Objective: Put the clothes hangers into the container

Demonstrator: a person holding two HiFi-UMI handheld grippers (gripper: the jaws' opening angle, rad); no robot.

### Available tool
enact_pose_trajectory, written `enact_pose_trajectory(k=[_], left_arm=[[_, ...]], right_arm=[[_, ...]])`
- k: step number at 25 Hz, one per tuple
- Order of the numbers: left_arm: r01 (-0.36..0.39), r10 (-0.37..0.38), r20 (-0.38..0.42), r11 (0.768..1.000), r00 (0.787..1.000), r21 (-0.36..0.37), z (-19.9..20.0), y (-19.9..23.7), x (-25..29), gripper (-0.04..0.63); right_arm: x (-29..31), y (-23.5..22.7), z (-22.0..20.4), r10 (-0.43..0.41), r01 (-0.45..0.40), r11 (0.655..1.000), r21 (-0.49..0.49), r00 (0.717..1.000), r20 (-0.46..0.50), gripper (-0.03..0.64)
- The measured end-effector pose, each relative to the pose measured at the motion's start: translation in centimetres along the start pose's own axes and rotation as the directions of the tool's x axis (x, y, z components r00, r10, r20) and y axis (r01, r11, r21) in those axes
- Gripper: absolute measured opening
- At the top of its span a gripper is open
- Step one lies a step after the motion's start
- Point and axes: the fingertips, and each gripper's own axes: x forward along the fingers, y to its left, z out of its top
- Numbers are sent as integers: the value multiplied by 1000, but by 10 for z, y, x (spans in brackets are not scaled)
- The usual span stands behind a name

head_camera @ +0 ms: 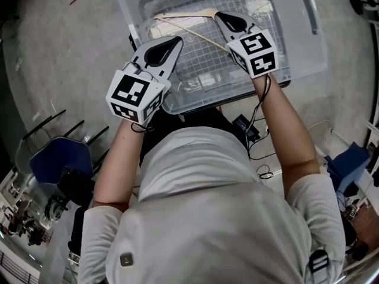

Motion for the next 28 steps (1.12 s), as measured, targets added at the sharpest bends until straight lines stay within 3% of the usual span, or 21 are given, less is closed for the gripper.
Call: enact_pose_trajectory(k=[17, 21, 28], left_arm=[[89, -92, 53, 995, 994, 55, 5, -8, -107, 17], [147, -151, 94, 988, 984, 47, 14, -17, -147, 17], [224, -241, 120, 965, 963, 139, 19, -33, -207, 17]], right_arm=[[-105, 110, 73, -133, 99, 984, 147, 961, 243, 20], [-125, 151, 85, -168, 131, 980, 151, 946, 276, 20], [-160, 219, 94, -245, 189, 963, 193, 915, 322, 20]])
